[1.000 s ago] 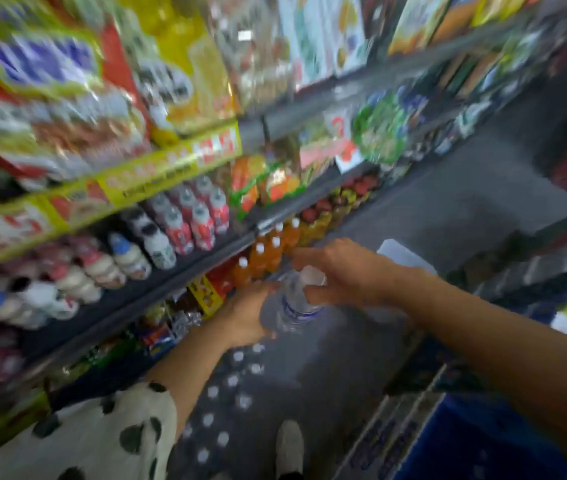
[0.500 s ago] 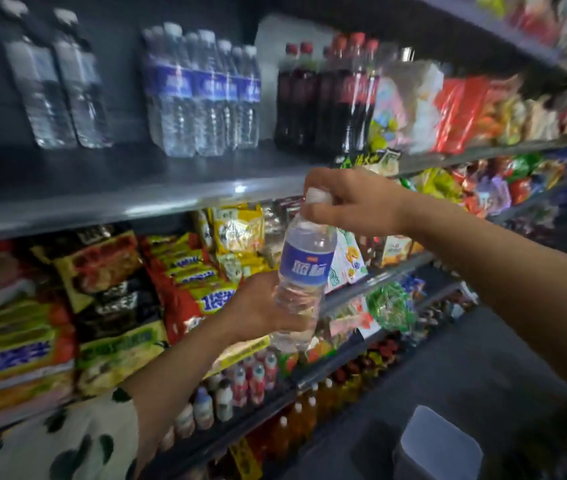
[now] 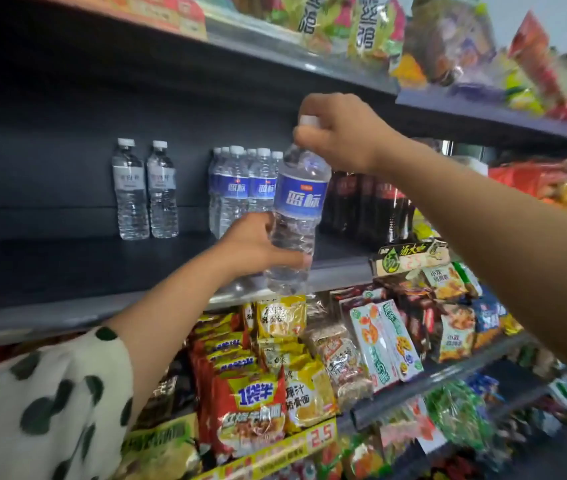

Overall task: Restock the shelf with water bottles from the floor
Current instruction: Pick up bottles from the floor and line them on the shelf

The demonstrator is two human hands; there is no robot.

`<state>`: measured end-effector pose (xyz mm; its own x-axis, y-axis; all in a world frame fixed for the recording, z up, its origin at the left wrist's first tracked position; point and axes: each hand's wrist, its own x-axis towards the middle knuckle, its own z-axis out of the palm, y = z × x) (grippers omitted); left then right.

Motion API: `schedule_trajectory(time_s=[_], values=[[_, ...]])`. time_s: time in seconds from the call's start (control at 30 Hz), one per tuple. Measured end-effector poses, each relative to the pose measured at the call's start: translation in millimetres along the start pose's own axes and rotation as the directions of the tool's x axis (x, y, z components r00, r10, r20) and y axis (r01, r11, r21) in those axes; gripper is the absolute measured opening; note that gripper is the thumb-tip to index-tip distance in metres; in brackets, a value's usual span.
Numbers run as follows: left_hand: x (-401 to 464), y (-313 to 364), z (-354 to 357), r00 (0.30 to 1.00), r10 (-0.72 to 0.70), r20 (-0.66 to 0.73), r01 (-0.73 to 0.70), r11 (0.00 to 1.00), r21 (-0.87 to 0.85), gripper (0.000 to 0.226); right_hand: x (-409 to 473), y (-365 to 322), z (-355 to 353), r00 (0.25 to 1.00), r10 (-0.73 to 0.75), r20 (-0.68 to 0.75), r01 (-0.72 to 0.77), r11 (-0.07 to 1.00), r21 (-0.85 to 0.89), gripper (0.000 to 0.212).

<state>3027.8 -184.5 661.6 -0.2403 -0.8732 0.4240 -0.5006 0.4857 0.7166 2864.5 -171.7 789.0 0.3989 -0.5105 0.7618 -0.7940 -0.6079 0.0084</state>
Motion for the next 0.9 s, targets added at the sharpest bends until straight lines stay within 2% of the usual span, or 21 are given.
schedule_trajectory(time_s=[0.1, 0.27, 0.53, 0.67, 0.9], values=[[35, 6, 4, 0.997, -0.006, -0.077, 0.012, 0.997, 0.074, 0.053, 23, 29, 12, 0.999, 0.012, -0.036, -0.013, 1.000, -0.014, 0.026], [103, -10, 38, 0.973, -0.063, -0.220, 0.097, 0.984, 0.148, 0.041, 65, 96, 49, 1.000, -0.021, -0.005, 0.020, 0.999, -0.048, 0.026], [185, -52, 72, 0.907, -0.204, -0.370, 0.307, 0.919, 0.248, 0.031, 126, 185, 127, 0.988, -0.095, 0.125, 0.086, 0.994, 0.073, 0.027], [197, -58, 71, 0.868, -0.238, -0.435, 0.404, 0.849, 0.340, 0.031, 146, 200, 156, 0.978, -0.143, 0.153, 0.124, 0.984, 0.128, 0.031], [208, -66, 69, 0.787, -0.268, -0.556, 0.557, 0.697, 0.452, 0.052, 168, 213, 191, 0.970, -0.172, 0.172, 0.135, 0.968, 0.210, 0.031]])
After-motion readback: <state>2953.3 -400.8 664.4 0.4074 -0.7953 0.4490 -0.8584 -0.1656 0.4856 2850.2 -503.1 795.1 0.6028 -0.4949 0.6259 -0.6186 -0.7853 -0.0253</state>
